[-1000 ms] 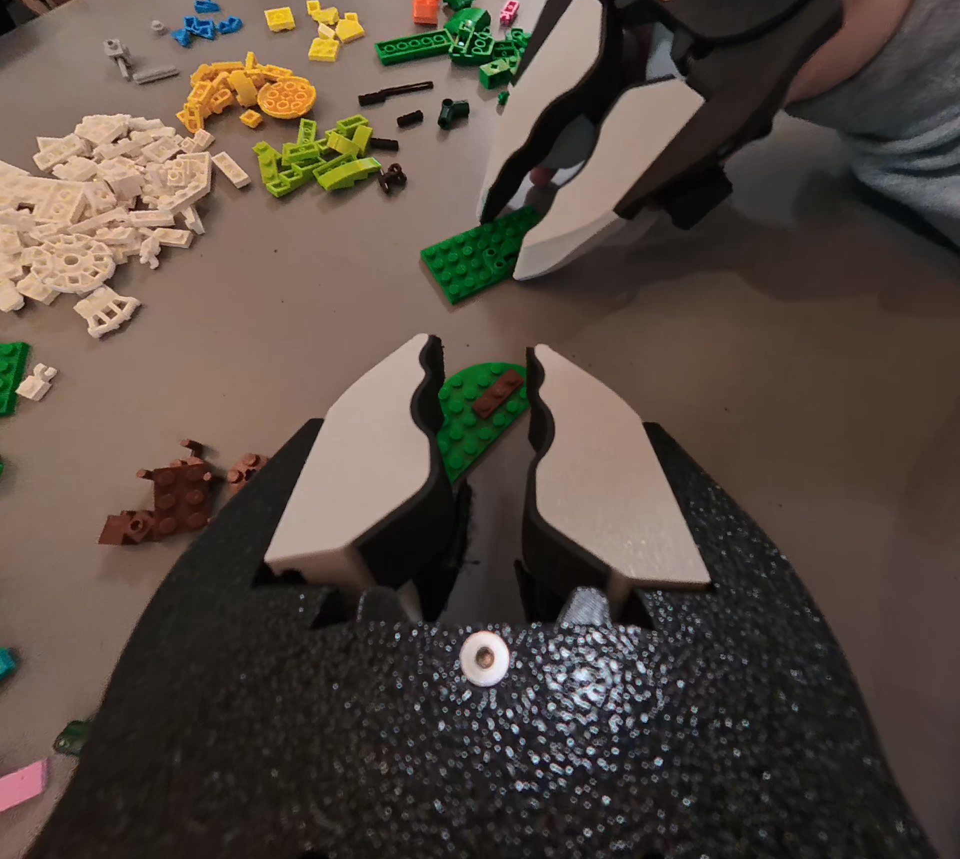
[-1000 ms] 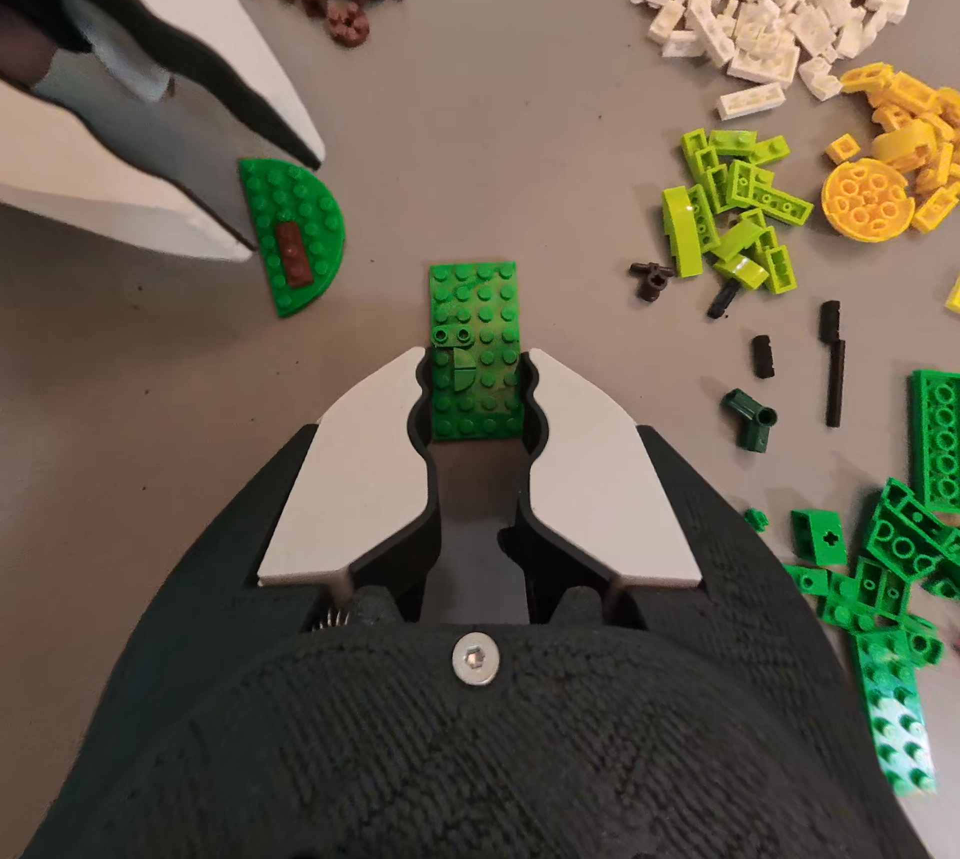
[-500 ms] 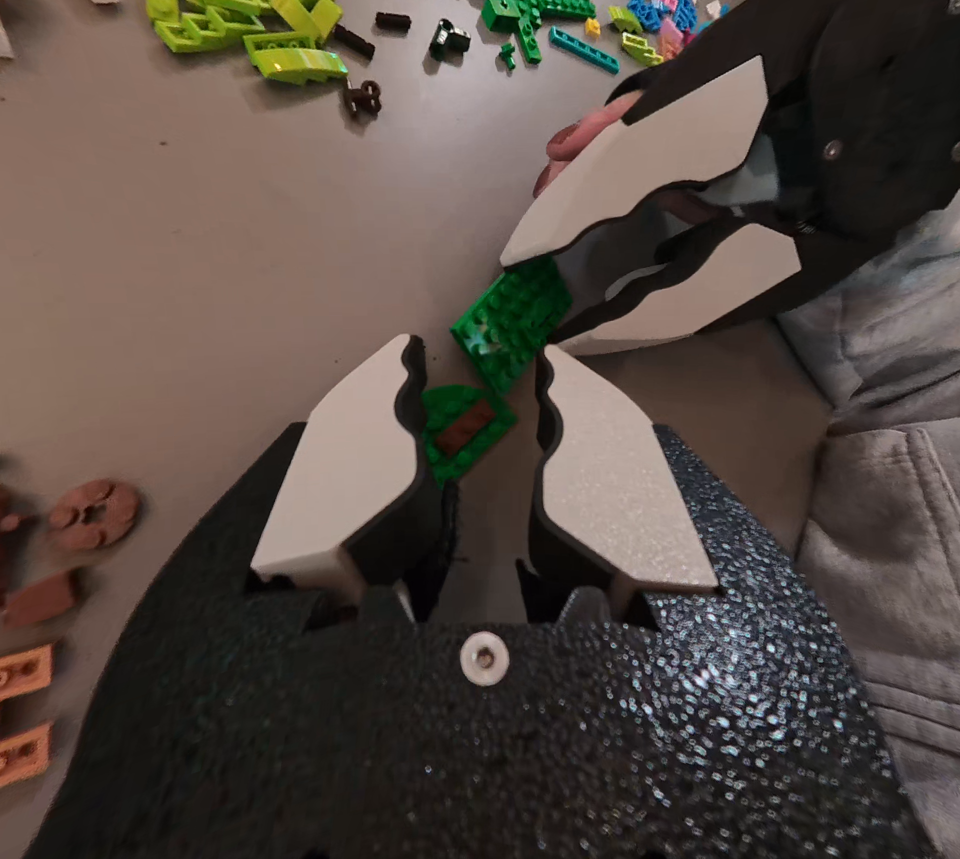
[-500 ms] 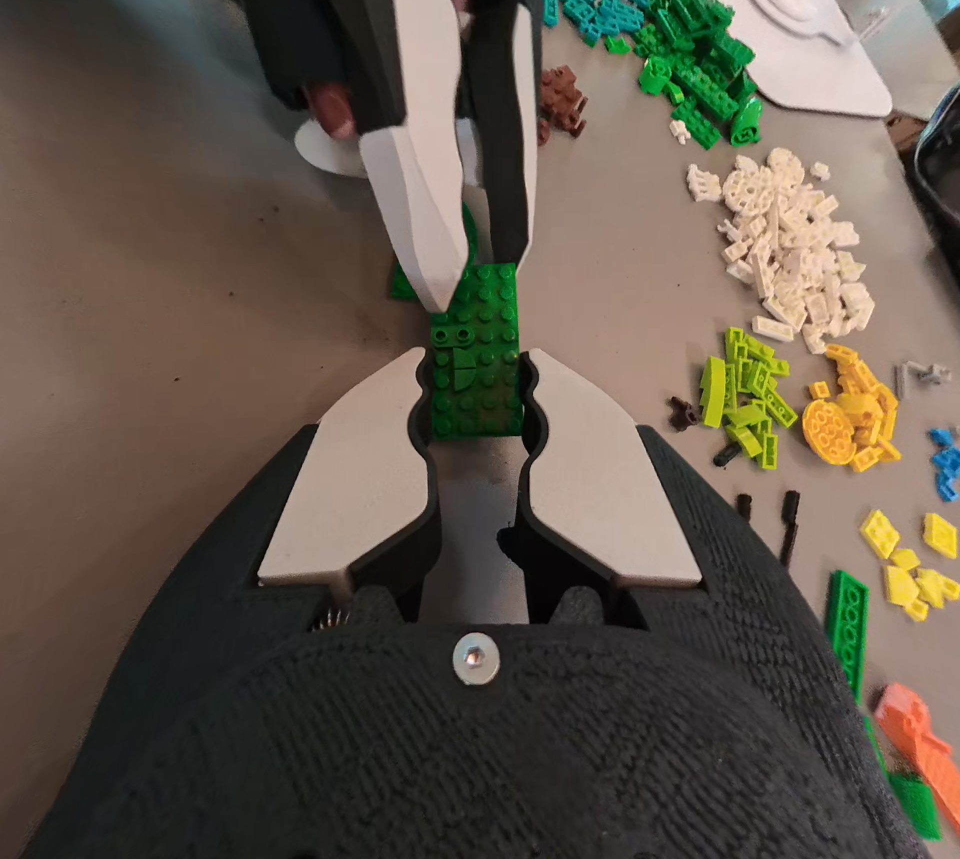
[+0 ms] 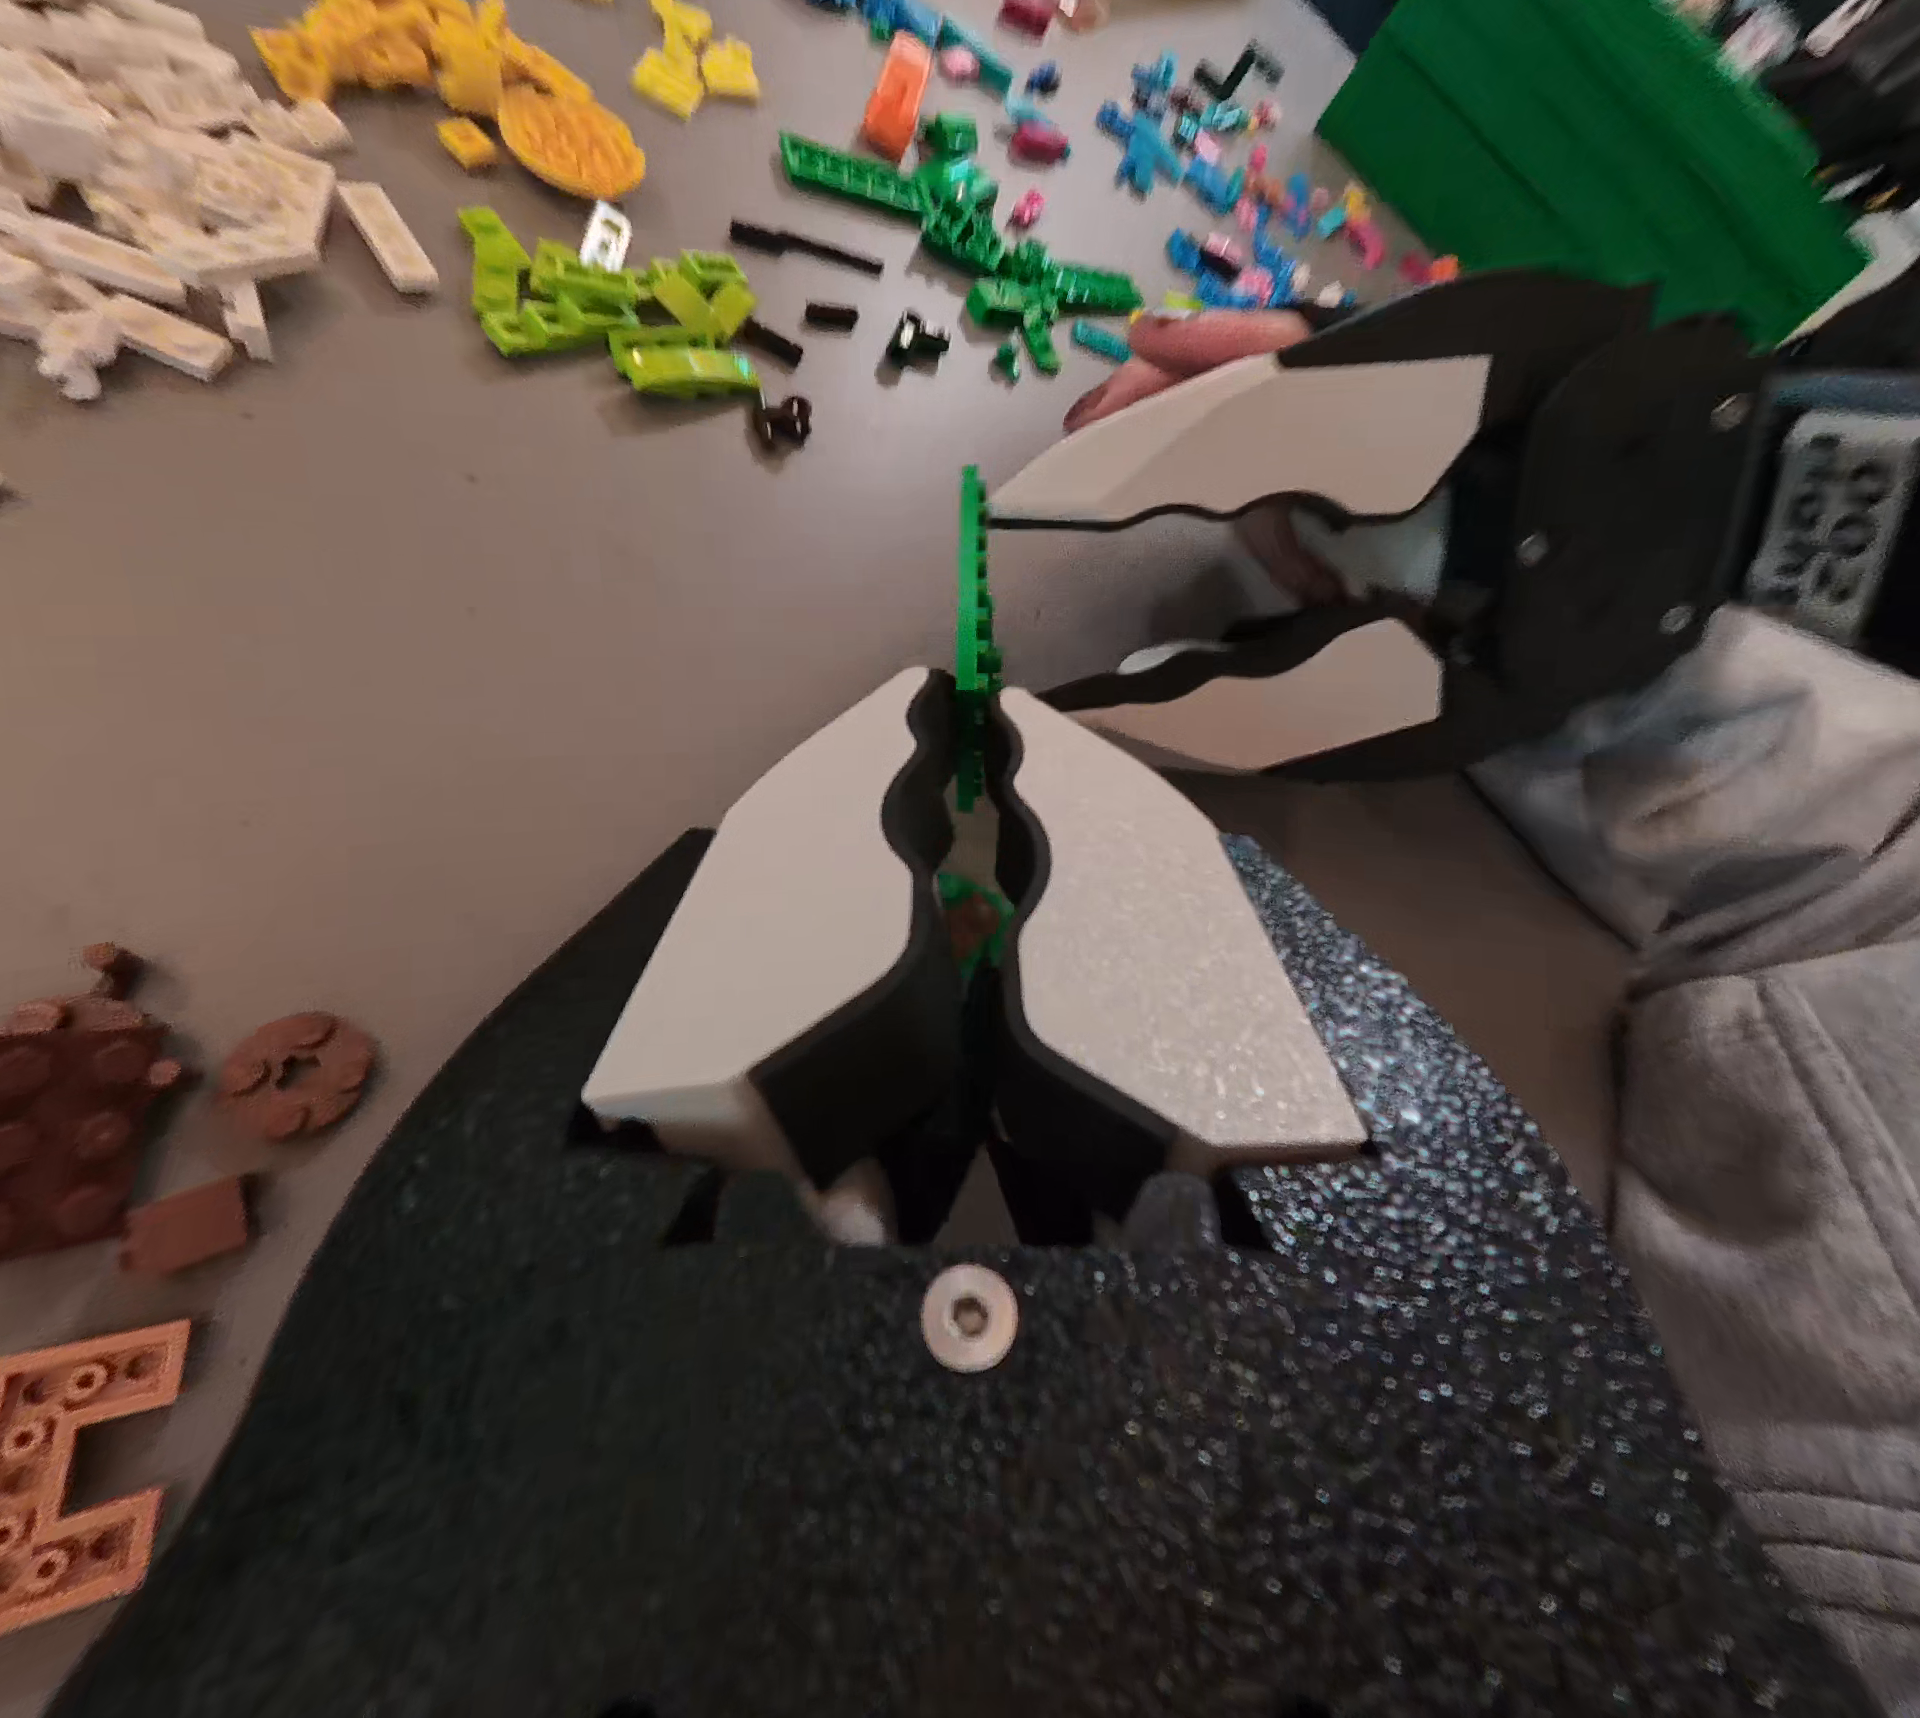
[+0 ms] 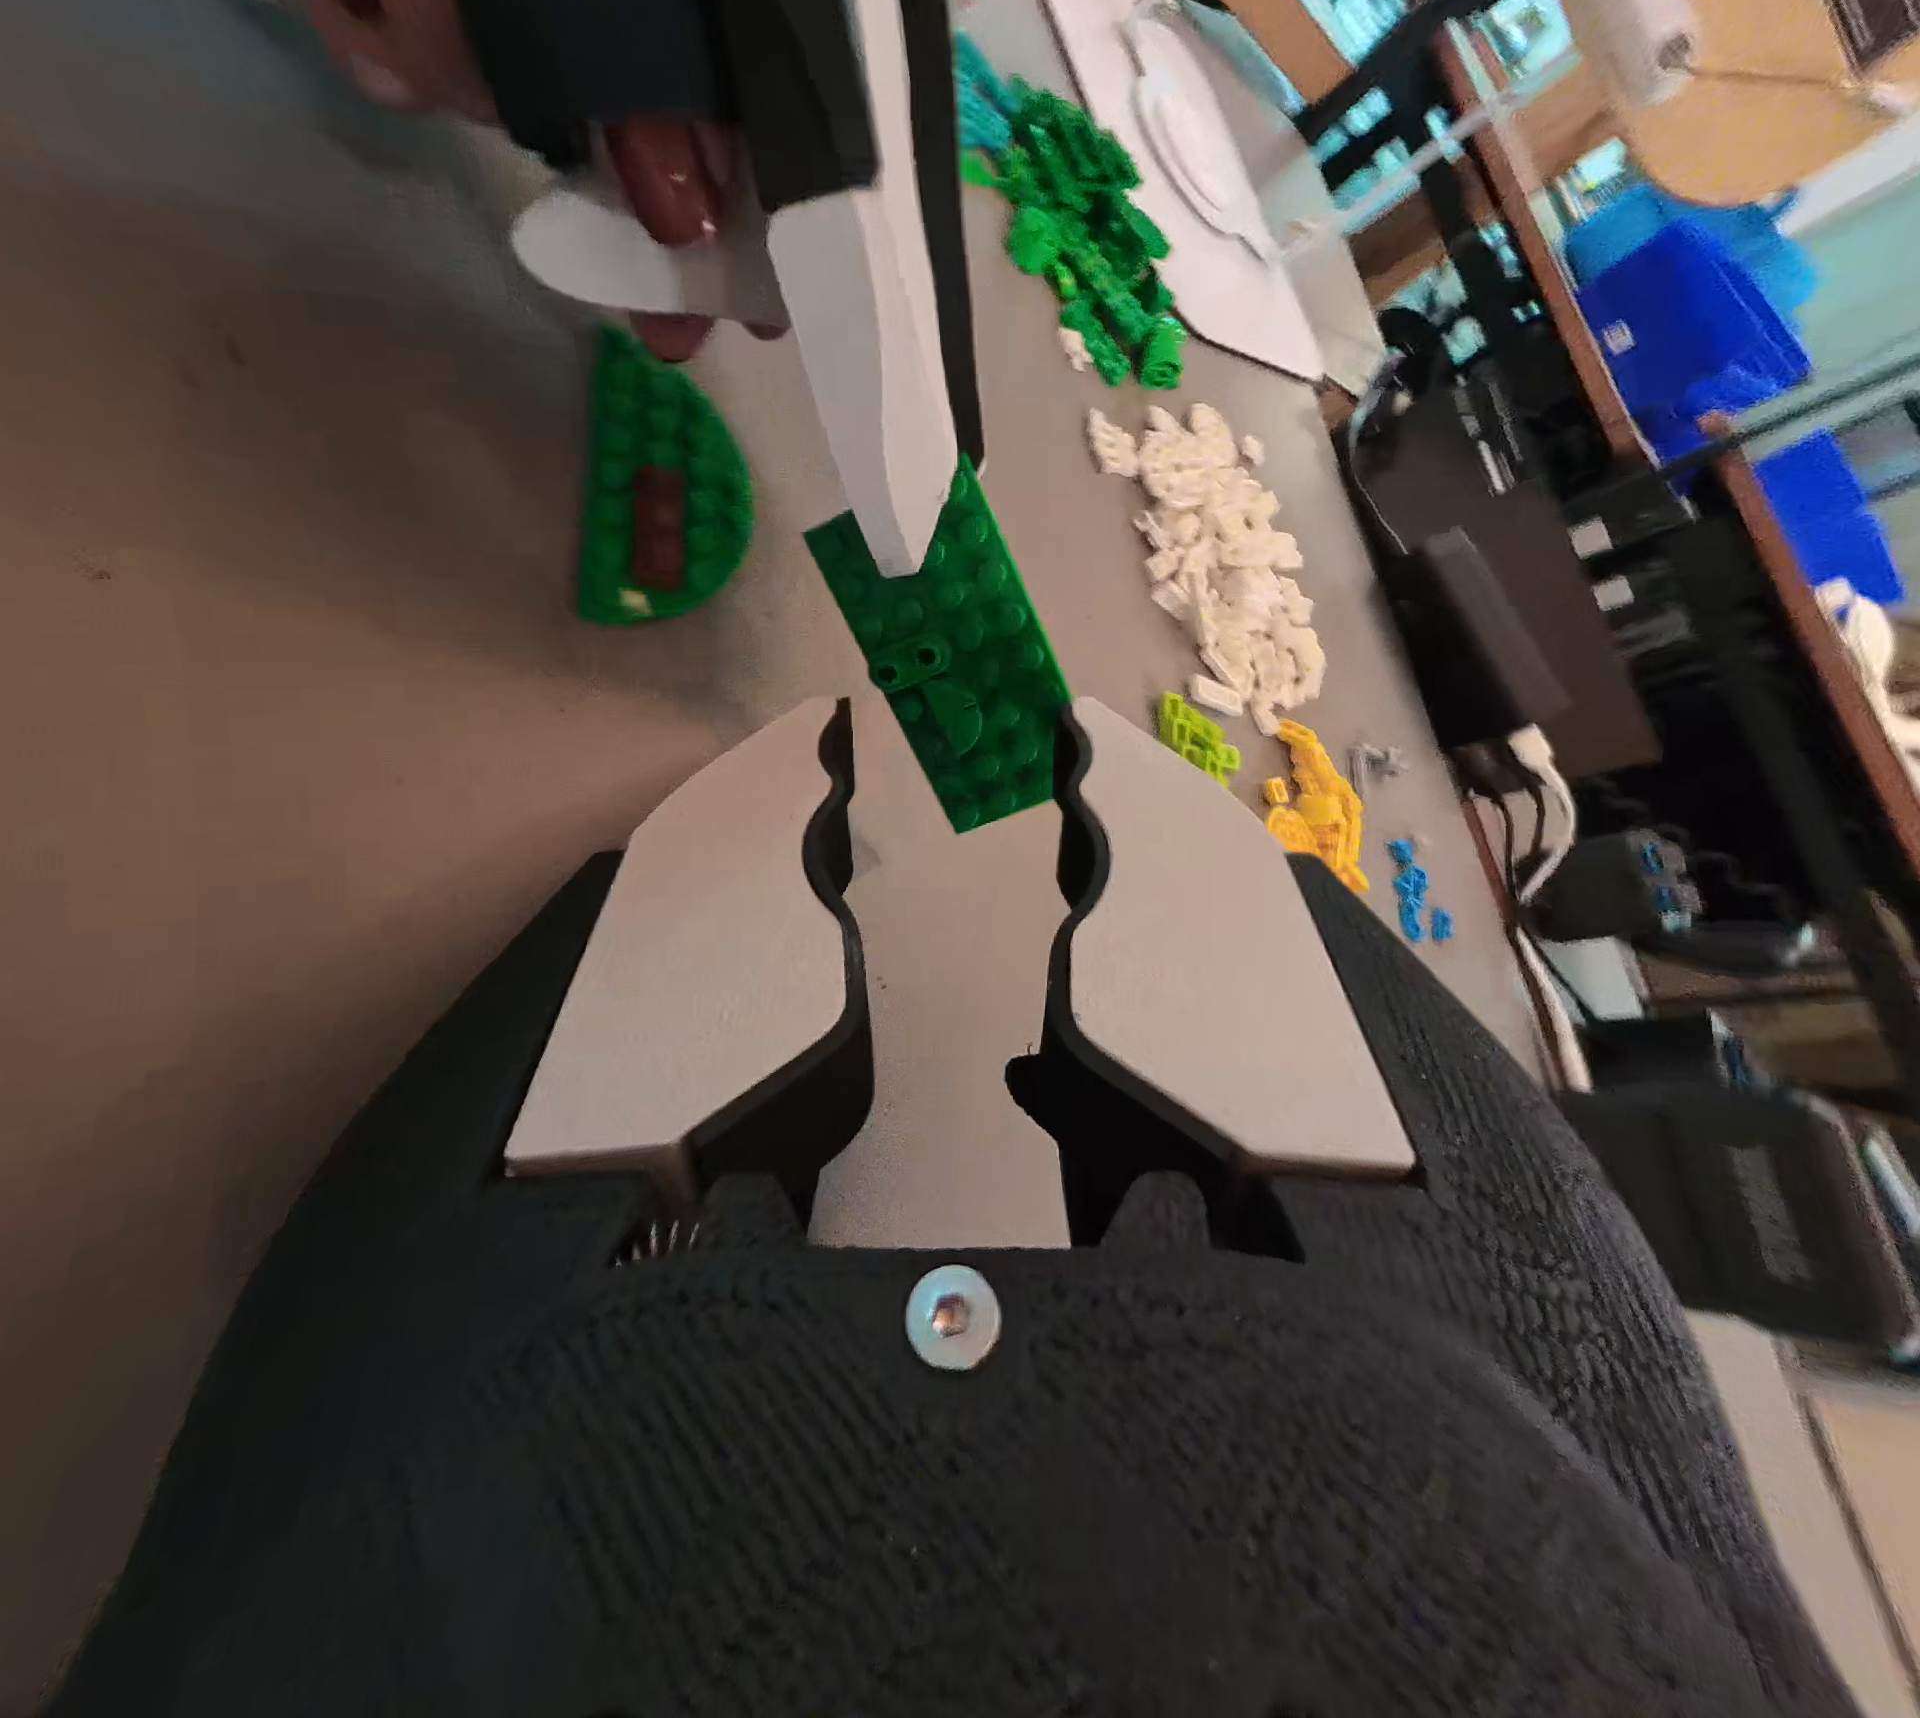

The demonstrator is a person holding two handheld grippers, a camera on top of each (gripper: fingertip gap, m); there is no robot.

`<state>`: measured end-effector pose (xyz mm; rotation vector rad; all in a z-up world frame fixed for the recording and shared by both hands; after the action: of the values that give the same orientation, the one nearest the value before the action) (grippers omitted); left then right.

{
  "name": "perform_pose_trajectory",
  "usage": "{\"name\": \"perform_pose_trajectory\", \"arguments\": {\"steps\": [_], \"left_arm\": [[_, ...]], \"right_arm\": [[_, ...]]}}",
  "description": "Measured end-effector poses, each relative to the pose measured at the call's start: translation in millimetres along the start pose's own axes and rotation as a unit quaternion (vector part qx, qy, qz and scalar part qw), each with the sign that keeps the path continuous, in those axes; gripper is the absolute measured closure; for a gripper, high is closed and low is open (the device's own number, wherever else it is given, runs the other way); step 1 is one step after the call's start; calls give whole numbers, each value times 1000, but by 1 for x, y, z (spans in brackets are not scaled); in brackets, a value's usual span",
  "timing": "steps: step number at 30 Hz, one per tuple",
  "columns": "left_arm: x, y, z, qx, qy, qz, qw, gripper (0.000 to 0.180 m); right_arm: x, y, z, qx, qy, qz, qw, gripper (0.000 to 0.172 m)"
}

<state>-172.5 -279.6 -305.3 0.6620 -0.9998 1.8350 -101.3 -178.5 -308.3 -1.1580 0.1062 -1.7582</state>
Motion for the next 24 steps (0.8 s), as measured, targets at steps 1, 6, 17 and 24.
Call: {"name": "perform_pose_trajectory", "arguments": {"steps": [1,6,17,24], "left_arm": [[3,2,2,0,-17,9,1000,176],[19,1,20,-28,-140,18,990,176],[10,-11,14,-56,-58,-38,996,176],[9,-14,13,-53,-66,-48,995,160]], "right_arm": [[1,-3,-2,-18,-1,-25,1000,134],[12,-21,4,-109,-86,-184,973,119],[25,2,3,-170,4,170,971,122],[25,7,2,-167,6,187,968,137]]}}
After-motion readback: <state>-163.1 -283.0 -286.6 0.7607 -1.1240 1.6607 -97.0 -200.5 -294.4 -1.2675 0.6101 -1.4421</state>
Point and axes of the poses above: each gripper's, where its closed fingertips meet, z back along the fingers, x out of its top, y = z × x across the jaws, the point moved 7 cm from there along z, back along the fingers, and after that the axes turned 11 degrees about x, right-handed, at the moved point
